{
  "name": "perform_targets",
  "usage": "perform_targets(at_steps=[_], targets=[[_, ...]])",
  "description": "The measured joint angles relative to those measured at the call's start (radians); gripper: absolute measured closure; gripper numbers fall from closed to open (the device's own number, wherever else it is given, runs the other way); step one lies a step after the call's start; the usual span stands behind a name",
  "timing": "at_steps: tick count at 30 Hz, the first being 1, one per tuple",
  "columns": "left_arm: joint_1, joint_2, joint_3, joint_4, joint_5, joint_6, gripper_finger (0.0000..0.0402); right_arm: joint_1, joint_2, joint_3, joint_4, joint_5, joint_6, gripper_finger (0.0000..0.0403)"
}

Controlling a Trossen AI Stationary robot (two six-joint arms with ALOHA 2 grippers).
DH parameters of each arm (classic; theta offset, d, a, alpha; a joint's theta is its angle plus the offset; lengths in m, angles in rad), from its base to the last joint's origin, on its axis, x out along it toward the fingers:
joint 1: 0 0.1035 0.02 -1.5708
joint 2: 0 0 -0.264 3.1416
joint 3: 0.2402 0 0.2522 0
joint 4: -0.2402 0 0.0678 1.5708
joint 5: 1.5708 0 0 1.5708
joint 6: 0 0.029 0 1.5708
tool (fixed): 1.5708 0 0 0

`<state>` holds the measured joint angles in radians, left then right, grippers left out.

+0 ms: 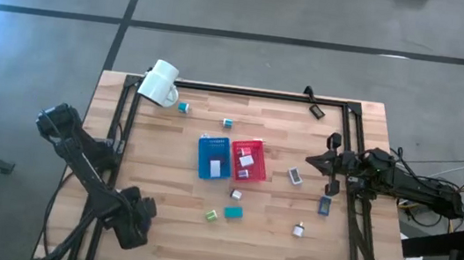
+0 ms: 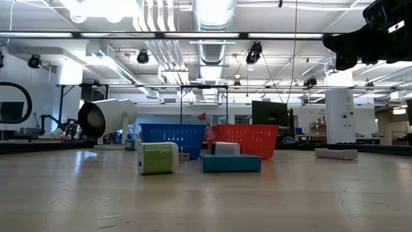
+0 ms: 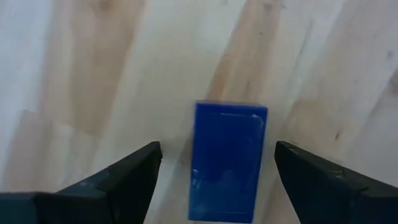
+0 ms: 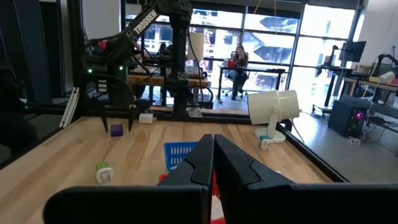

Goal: Pick & Place Office items
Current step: Put the purple digital clock into the blue bin

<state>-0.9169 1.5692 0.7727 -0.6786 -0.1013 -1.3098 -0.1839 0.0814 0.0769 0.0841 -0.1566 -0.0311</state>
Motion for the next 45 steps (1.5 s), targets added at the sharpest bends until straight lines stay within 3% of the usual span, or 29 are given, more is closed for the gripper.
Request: perform_targets(at_steps=[9,16,22,28,38,41,45], targets=[[-0.001,-0.004,-0.038,0.028,0.002,-0.018,0.0104,0.000,0.000,0.000,0.000,0.000,-0.002,0.0394],[0.000,-0.005,-0.041,0.011,0.004,-0.006,0.0255,0.000,0.000,0.000,0.000,0.000,-0.010,0.0394],[0.000,0.000,0.000,0.003,-0.010,0.121,0.0251,0.000,0.000,0.000,0.000,0.000,-0.014,0.0394],[0.005,-0.090,0.047,-0.020,-0.210,0.235,0.0251,0.000,0.001,0.000,0.000,0.000,-0.002,0.0394],[0.015,-0.468,-0.019,-0.014,-0.628,0.498,0.0251,0.000,0.007,-0.002,0.000,0.000,-0.002,0.0394],[0.040,-0.600,-0.073,0.041,-0.690,0.611,0.0251,0.000,0.008,-0.003,-0.001,0.000,-0.002,0.0394],[0.135,-0.763,-0.182,0.210,-0.698,0.801,0.0251,0.000,0.008,-0.007,-0.001,0.000,0.010,0.0394]])
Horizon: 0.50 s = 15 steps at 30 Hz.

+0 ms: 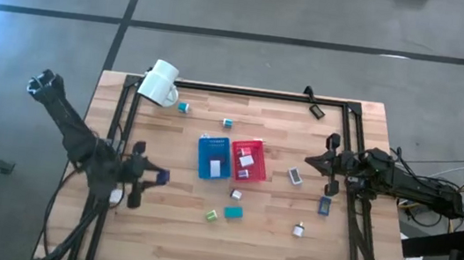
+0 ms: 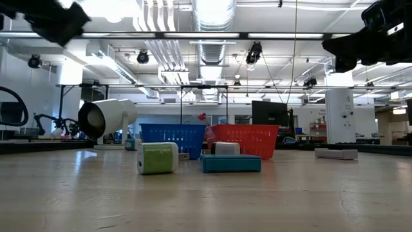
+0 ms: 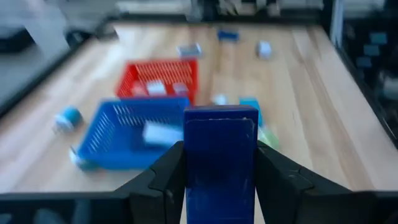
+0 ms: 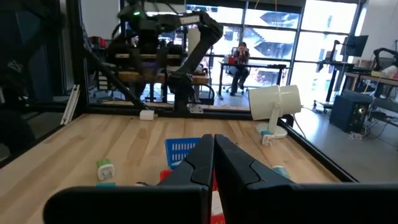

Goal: Pick & Place Office items
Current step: Put the purple digital clock into the blue bin

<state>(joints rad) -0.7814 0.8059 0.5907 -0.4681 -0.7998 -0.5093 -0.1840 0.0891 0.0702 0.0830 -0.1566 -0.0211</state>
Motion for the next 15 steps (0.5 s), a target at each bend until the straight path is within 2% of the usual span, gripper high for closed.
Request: perform_targets(at_steps=[4,8,10,15], targets=[[0.161,-0.111,-0.134,0.230,0.088,0.191,0.0251,0.000,0.000,-0.005,0.000,0.000,0.031,0.0394],[0.315,-0.158,-0.261,0.368,0.205,0.253,0.0251,0.000,0.000,-0.008,0.001,-0.001,0.059,0.0394],[0.348,-0.179,-0.316,0.475,0.224,0.295,0.0251,0.000,0.000,-0.009,0.001,-0.001,0.069,0.0394],[0.347,-0.237,-0.446,0.772,0.233,0.438,0.0251,0.000,-0.002,-0.009,0.001,-0.001,0.077,0.0394]])
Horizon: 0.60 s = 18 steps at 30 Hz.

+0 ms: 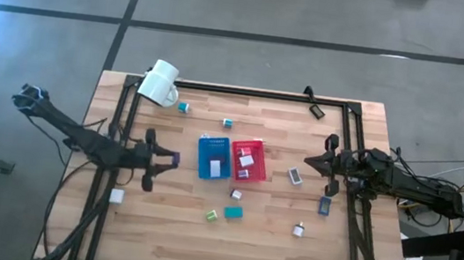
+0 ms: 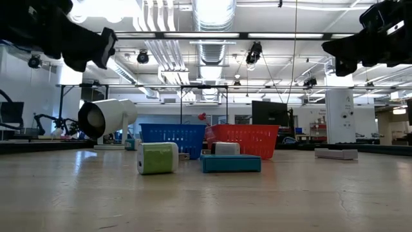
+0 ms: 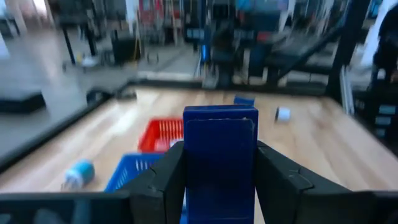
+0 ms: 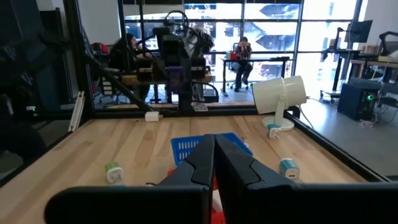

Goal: Pick & Place Office items
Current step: Put the purple digital clock into the blue bin

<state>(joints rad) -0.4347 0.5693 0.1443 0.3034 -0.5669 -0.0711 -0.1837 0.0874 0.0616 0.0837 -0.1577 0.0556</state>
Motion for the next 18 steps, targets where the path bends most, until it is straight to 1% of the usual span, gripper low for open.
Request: perform_targets(at_steps=[3,7,10,18], targets=[[0.000,-0.034,-0.065,0.111,-0.001,0.053,0.0251,0.000,0.000,0.000,-0.001,0.000,0.024,0.0394],[0.000,-0.081,-0.132,0.185,-0.019,0.076,0.0251,0.000,0.000,-0.005,-0.001,0.000,0.048,0.0394],[0.001,-0.107,-0.138,0.160,-0.040,0.074,0.0251,0.000,0.001,-0.010,0.000,-0.001,0.050,0.0394],[0.001,-0.111,-0.138,0.149,-0.042,0.087,0.0251,0.000,0.000,-0.016,0.004,0.000,0.021,0.0394]])
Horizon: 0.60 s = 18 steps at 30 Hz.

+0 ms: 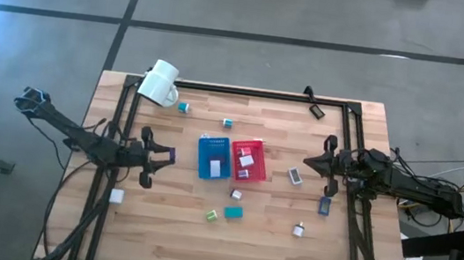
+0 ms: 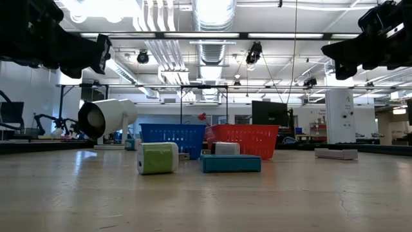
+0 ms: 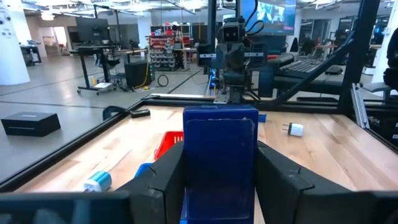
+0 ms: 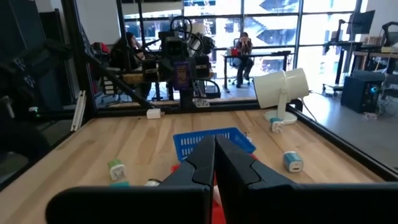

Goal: Pick & Place Office items
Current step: Put the purple digital clock into the blue bin

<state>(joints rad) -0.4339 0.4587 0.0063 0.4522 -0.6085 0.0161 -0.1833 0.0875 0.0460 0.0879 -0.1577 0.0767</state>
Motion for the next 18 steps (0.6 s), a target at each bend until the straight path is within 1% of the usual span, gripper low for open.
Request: perform_targets(at_steps=[18], targets=[[0.000,0.001,0.000,-0.008,0.001,-0.020,0.0251,0.000,0.000,-0.001,-0.002,0.000,-0.001,0.0394]])
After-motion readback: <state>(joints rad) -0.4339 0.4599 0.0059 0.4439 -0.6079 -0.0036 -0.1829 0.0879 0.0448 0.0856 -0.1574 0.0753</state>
